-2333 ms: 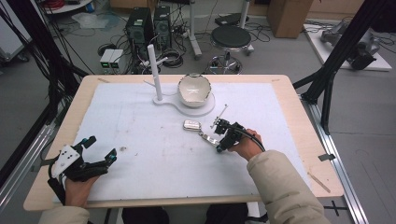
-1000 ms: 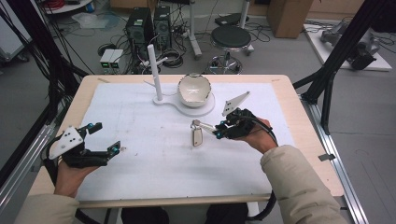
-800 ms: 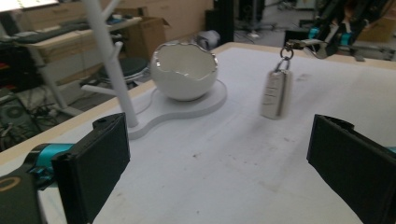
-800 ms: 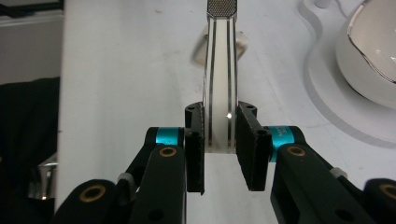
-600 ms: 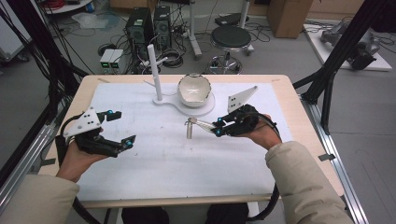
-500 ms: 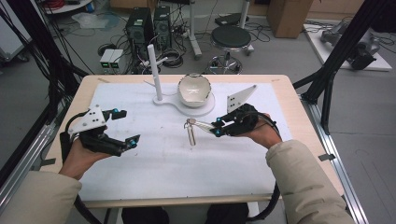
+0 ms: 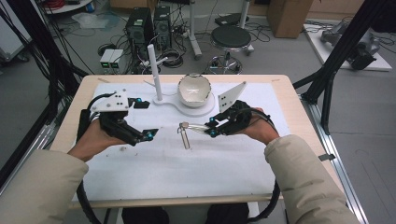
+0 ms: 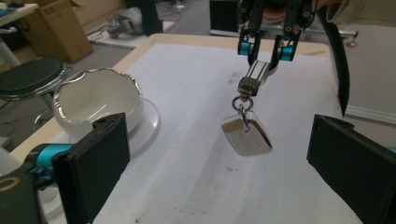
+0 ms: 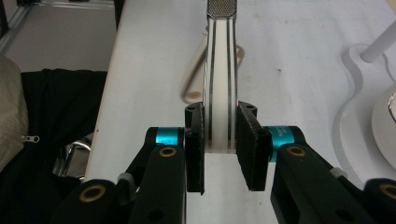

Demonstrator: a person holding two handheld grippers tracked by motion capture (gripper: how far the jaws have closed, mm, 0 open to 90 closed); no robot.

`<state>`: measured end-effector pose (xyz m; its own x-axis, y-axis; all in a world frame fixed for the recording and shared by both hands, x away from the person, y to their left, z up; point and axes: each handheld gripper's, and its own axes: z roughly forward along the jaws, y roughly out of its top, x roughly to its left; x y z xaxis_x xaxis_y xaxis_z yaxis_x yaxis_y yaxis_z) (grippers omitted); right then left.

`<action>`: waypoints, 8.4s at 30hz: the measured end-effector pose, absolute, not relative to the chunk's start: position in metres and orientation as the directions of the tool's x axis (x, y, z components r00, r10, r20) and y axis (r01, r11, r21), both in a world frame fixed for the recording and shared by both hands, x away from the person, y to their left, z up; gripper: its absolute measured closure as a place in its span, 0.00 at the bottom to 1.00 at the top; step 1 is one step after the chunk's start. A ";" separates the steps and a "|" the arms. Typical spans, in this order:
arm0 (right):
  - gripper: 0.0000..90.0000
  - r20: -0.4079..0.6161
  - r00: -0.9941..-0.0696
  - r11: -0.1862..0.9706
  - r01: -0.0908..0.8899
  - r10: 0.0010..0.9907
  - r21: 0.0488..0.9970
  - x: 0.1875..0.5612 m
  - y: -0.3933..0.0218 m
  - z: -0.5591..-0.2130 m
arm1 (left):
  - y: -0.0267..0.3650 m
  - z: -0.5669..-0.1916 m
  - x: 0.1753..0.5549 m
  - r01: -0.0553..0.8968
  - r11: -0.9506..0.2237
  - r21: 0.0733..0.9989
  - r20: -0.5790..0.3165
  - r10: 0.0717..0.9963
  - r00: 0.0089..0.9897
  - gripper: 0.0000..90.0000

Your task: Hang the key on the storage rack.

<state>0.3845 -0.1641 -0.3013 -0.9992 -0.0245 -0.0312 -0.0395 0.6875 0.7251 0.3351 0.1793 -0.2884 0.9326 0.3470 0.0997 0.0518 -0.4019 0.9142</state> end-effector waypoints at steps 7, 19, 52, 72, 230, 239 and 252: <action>0.83 -0.022 -0.999 0.708 -0.046 -0.043 0.705 0.383 -0.161 -0.304 | 0.149 -0.284 0.344 0.043 -0.490 0.871 0.101 0.263 0.959 0.07; 0.83 -0.010 -0.998 0.725 -0.057 -0.068 0.687 0.378 -0.157 -0.306 | 0.108 -0.293 0.349 0.014 -0.587 0.809 0.096 0.157 0.983 0.07; 0.83 0.034 -0.997 0.748 -0.031 -0.071 0.663 0.380 -0.151 -0.310 | 0.095 -0.312 0.355 0.006 -0.694 0.720 0.053 0.063 0.997 0.56; 0.83 0.056 -0.996 0.752 -0.020 -0.075 0.659 0.381 -0.151 -0.312 | 0.096 -0.314 0.356 -0.055 -0.701 0.711 0.097 0.021 0.995 0.82; 0.01 0.052 -0.613 -0.001 0.084 0.789 0.996 0.313 -0.336 -0.451 | 0.287 -0.358 0.400 0.187 -0.165 0.968 -0.027 0.677 0.736 0.02; 0.01 0.049 -0.614 0.002 0.082 0.788 0.997 0.312 -0.335 -0.451 | 0.288 -0.384 0.333 0.109 -0.158 0.981 0.023 0.660 0.751 0.02; 0.01 0.029 -0.616 0.018 0.069 0.787 0.997 0.313 -0.334 -0.451 | 0.291 -0.427 0.284 0.059 -0.070 0.996 0.012 0.734 0.679 0.02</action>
